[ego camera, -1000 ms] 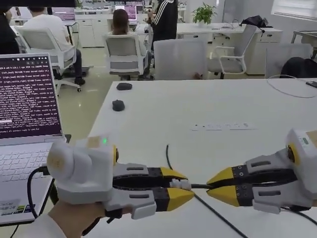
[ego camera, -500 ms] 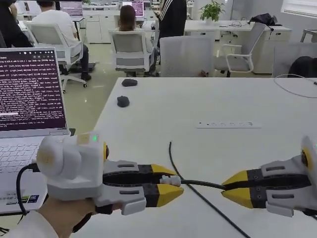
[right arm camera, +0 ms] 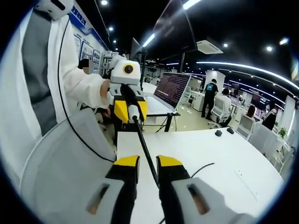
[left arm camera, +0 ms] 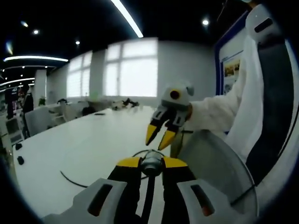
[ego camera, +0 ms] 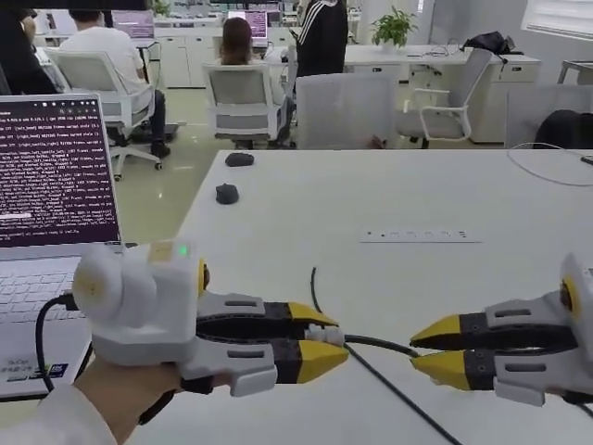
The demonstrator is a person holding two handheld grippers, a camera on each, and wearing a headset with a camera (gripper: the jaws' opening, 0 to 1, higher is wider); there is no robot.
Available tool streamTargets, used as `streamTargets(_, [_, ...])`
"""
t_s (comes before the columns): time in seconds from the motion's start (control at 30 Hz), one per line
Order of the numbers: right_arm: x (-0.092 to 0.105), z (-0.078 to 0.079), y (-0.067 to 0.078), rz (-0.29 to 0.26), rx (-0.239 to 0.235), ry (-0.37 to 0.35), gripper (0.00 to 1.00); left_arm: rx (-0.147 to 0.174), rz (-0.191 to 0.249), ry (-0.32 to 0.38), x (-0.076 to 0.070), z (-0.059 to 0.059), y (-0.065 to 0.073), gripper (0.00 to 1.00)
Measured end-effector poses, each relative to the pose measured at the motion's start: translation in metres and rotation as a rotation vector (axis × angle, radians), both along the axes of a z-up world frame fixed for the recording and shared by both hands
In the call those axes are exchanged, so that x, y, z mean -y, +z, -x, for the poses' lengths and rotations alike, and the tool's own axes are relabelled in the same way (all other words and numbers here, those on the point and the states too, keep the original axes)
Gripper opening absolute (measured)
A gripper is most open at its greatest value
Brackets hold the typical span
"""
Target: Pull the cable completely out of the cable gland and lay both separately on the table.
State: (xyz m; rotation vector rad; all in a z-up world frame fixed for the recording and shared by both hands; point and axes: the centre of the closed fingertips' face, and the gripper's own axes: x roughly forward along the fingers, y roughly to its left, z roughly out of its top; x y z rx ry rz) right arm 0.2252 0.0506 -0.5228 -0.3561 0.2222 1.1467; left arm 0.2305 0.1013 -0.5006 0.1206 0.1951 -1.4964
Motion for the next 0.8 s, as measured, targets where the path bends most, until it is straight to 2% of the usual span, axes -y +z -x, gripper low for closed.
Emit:
streamTargets(0.13, [-0.005,0.003,0.009,0.004,0.034,0.030,0.19,0.002,0.004,-0.019,0.010,0.007,0.002,0.17])
streamTargets(0.27, [-0.012,0.008,0.018,-0.003,0.060,0.076,0.20,0.007,0.006,-0.032,0.025,0.013,0.002,0.17])
streamTargets(0.37, [-0.012,0.012,0.019,-0.006,0.065,0.103,0.20,0.010,0.008,-0.044,0.037,0.017,0.003,0.17])
streamTargets(0.57, [0.004,0.019,0.017,-0.014,0.050,0.136,0.17,0.011,0.020,-0.038,0.063,0.023,0.005,0.17])
streamTargets(0.67, [0.014,0.023,0.015,-0.011,0.047,0.150,0.12,0.017,0.021,-0.049,0.075,0.028,0.004,0.17])
streamTargets(0.73, [0.022,0.027,0.013,-0.008,0.030,0.157,0.05,0.010,0.024,-0.032,0.084,0.027,0.002,0.17])
streamTargets(0.8, [0.030,0.028,0.013,-0.001,0.035,0.155,0.05,0.005,0.028,-0.027,0.092,0.029,0.002,0.17])
